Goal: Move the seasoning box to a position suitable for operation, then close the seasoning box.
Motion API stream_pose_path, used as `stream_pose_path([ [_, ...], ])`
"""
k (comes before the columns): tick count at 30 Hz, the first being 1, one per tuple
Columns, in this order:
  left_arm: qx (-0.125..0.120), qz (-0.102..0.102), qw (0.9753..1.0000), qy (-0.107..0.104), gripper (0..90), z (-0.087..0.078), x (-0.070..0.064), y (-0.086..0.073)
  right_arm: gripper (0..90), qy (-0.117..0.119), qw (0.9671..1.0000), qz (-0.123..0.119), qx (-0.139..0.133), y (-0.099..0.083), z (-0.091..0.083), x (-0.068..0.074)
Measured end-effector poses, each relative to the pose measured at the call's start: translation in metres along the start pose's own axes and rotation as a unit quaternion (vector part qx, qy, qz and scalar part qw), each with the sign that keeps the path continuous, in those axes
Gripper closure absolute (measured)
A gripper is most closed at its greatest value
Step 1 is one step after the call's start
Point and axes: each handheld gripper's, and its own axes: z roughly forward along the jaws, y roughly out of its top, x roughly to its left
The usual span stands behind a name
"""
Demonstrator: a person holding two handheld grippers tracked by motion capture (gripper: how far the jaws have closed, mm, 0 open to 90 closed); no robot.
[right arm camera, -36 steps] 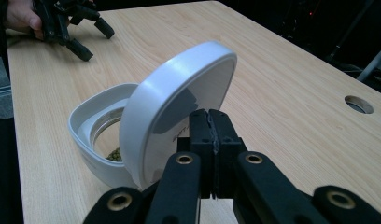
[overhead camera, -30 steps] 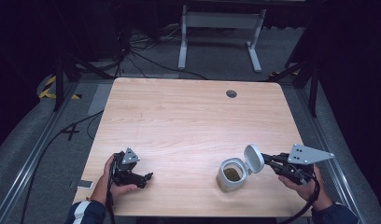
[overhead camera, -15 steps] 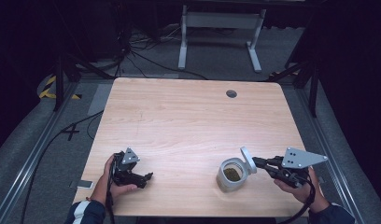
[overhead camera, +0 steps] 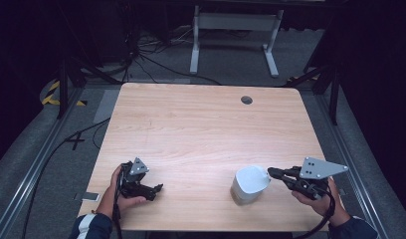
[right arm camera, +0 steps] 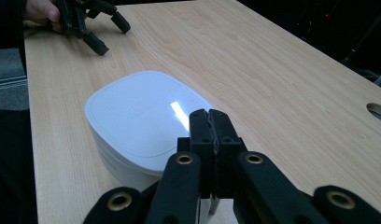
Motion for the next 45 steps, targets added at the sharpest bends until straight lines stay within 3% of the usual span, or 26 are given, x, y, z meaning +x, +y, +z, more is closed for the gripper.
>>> stream_pose_path([
  [12,0.000,0.001,1.0000,0.001,0.9,0.000,0.000,0.000,89.8,-0.016,0.9998,0.005,-0.004,-0.002,-0.009,-0.006],
  [21,-0.004,0.000,1.0000,0.001,1.2,0.000,0.000,0.000,89.5,-0.044,0.9990,0.001,0.005,-0.007,-0.016,-0.012],
  [39,-0.003,0.000,1.0000,0.001,1.2,0.000,0.000,0.000,84.1,-0.090,0.9938,0.028,0.058,-0.048,-0.031,-0.028],
  [45,-0.003,0.001,1.0000,-0.001,1.1,0.000,0.001,0.000,74.5,-0.095,0.9915,0.052,0.071,-0.067,-0.033,-0.035],
])
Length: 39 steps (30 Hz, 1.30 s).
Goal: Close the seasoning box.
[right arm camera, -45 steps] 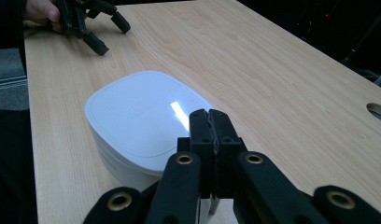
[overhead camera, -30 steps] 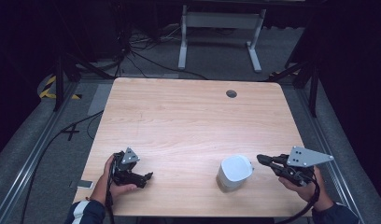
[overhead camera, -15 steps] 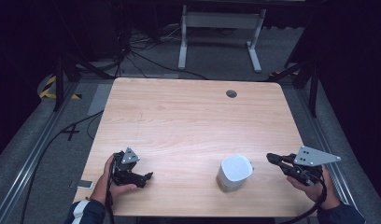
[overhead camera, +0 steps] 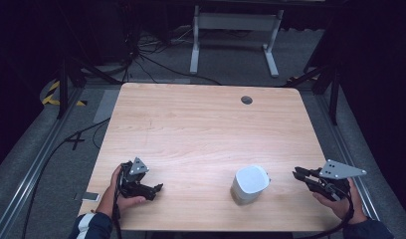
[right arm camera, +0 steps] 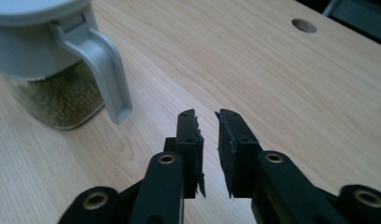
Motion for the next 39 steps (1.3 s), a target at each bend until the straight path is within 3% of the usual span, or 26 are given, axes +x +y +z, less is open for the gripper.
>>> stream_pose_path([
  [7,0.000,0.000,1.0000,0.000,1.1,0.000,0.000,0.000,55.7,-0.007,0.9995,0.029,0.013,-0.025,0.003,-0.009],
  [19,0.001,0.001,1.0000,0.000,1.1,0.000,0.000,0.000,39.8,-0.002,0.9961,0.079,0.039,-0.065,0.009,-0.015],
  [23,0.001,0.001,1.0000,0.000,1.1,0.000,0.000,0.000,35.6,0.000,0.9962,0.073,0.049,-0.072,0.012,-0.015],
  [28,0.001,0.001,1.0000,0.000,1.1,0.000,0.000,0.000,28.5,-0.015,0.9946,0.086,0.055,-0.075,0.014,-0.016],
  [32,0.001,0.001,1.0000,0.000,1.1,0.000,0.000,0.000,26.0,-0.013,0.9930,0.100,0.060,-0.075,0.015,-0.019],
  [39,0.002,0.002,1.0000,0.002,1.1,0.000,0.000,0.000,24.7,-0.015,0.9927,0.103,0.061,-0.075,0.015,-0.018],
])
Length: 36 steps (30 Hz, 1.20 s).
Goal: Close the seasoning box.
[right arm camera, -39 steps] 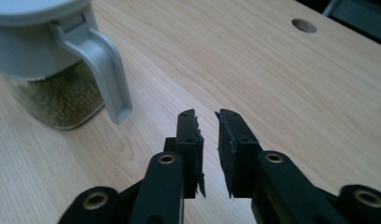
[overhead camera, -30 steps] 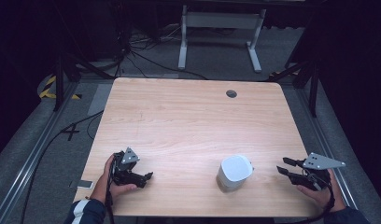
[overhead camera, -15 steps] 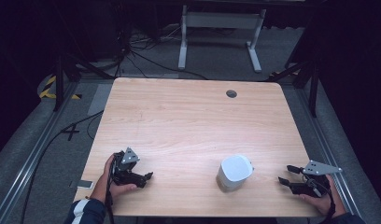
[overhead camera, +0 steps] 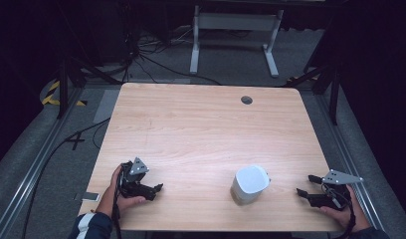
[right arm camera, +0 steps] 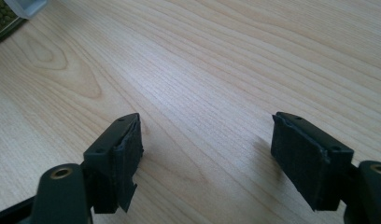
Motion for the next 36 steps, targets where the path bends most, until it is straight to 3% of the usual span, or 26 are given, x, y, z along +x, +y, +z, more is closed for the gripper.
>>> stream_pose_path([
  [36,-0.002,-0.001,1.0000,-0.001,1.2,0.0003,0.0001,-0.0002,23.3,0.000,1.0000,0.000,0.001,0.0007,0.0009,-0.0003],
])
